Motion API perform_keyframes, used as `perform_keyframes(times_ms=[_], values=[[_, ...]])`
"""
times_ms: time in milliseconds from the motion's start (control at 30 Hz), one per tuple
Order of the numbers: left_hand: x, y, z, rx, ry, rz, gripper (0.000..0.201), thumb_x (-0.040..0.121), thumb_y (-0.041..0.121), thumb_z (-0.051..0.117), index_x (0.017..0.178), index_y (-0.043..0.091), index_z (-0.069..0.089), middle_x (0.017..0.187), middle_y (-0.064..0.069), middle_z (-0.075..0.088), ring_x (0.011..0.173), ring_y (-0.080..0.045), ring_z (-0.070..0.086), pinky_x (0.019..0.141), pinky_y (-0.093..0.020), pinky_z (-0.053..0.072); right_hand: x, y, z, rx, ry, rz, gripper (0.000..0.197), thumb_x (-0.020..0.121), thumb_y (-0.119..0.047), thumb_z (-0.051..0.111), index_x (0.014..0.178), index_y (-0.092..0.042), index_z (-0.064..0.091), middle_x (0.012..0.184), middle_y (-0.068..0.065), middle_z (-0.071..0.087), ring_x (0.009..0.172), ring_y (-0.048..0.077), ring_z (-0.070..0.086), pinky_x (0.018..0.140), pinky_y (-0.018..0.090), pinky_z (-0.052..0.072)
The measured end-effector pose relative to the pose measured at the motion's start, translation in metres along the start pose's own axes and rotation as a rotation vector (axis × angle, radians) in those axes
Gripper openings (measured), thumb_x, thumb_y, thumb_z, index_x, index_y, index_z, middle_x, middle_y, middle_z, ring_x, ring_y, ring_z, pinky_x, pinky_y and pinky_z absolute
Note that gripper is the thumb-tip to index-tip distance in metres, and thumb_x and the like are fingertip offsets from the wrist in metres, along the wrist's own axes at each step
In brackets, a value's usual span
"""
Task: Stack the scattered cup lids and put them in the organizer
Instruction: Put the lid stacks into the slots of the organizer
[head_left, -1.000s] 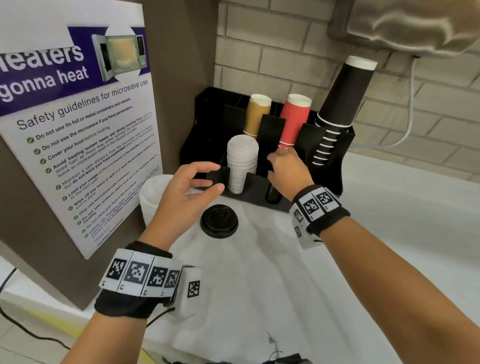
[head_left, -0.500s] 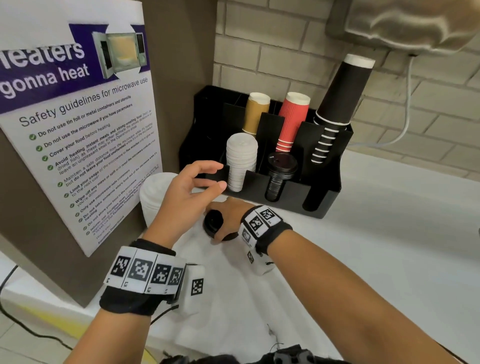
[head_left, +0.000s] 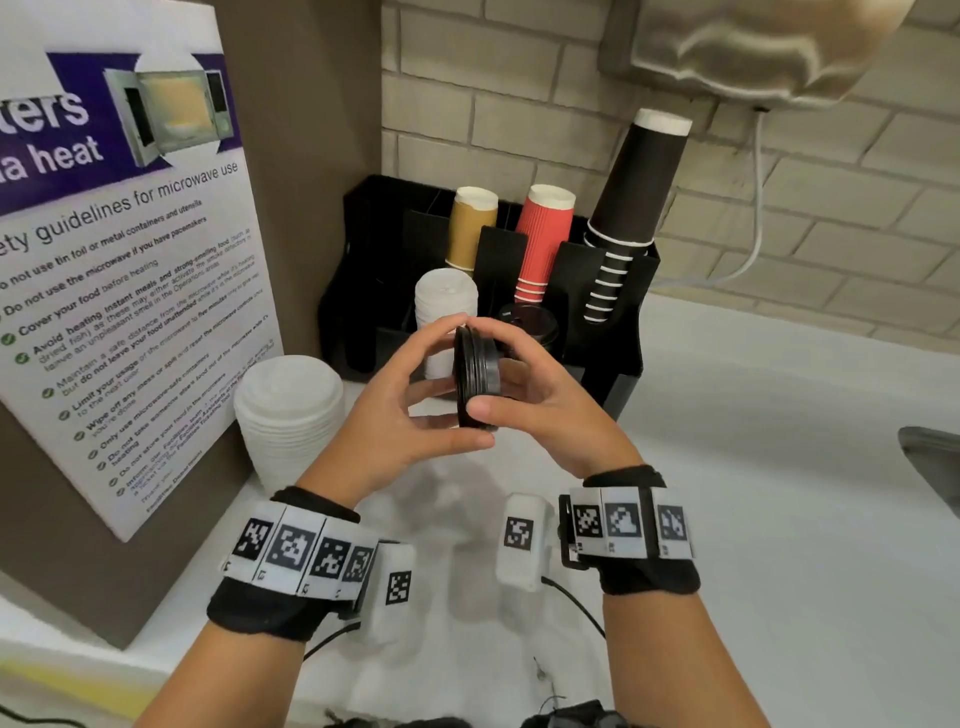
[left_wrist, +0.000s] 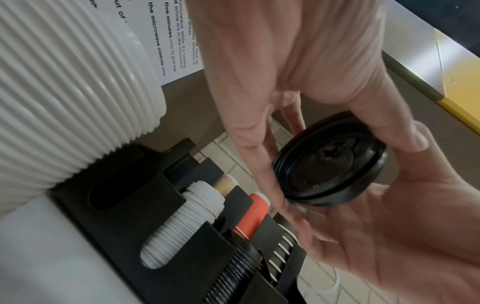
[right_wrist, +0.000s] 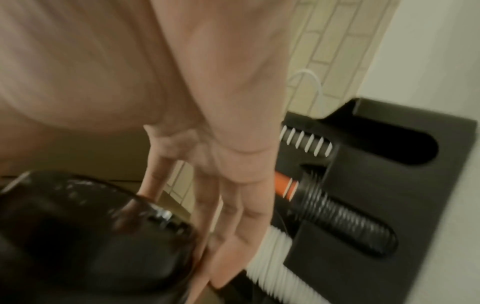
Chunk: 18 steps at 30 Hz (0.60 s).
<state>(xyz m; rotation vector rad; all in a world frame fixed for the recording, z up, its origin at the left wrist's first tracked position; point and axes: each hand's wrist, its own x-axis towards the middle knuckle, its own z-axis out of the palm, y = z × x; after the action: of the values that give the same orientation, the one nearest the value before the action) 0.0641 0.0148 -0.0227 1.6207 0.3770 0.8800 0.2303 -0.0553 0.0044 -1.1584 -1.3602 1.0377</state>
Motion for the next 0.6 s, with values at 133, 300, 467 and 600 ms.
perform_keyframes(times_ms=[133, 300, 467, 600], values=[[0.001, 0.001, 0.003, -0.028, -0.044, 0.006, 0.093, 0.056, 0.024, 0.090, 0.136, 0.045, 0.047, 0.141, 0.010, 0.047, 0.125, -0.019, 0.056, 0.086, -0.046, 0.057, -0.007, -0.005, -0.008, -0.018, 0.026, 0.011, 0.069, 0.074, -0.010, 0.074, 0.137, -0.026, 0.049, 0.113, 0.004, 0.064, 0.105, 0.019, 0.064, 0.087, 0.035, 0.054], [0.002, 0.002, 0.009, -0.028, -0.019, 0.007, 0.094, 0.053, 0.027, 0.091, 0.134, 0.048, 0.048, 0.140, 0.012, 0.047, 0.125, -0.018, 0.055, 0.086, -0.047, 0.058, -0.010, -0.006, -0.008, -0.027, 0.060, -0.013, 0.071, 0.074, -0.007, 0.077, 0.137, -0.024, 0.049, 0.112, 0.002, 0.065, 0.105, 0.017, 0.065, 0.085, 0.033, 0.055], [0.001, 0.002, 0.009, -0.025, -0.043, -0.008, 0.095, 0.054, 0.026, 0.091, 0.136, 0.046, 0.047, 0.142, 0.012, 0.047, 0.126, -0.016, 0.054, 0.086, -0.048, 0.058, -0.012, -0.006, -0.006, -0.056, 0.084, -0.016, 0.068, 0.071, -0.013, 0.079, 0.133, -0.029, 0.053, 0.112, 0.001, 0.065, 0.105, 0.015, 0.064, 0.081, 0.029, 0.054], [0.001, 0.000, 0.011, -0.009, -0.036, -0.020, 0.095, 0.054, 0.029, 0.090, 0.136, 0.049, 0.046, 0.143, 0.013, 0.046, 0.127, -0.014, 0.053, 0.087, -0.049, 0.057, -0.010, -0.004, -0.002, -0.094, 0.134, -0.029, 0.067, 0.069, -0.018, 0.082, 0.131, -0.028, 0.056, 0.110, -0.002, 0.066, 0.104, 0.014, 0.065, 0.086, 0.032, 0.055]])
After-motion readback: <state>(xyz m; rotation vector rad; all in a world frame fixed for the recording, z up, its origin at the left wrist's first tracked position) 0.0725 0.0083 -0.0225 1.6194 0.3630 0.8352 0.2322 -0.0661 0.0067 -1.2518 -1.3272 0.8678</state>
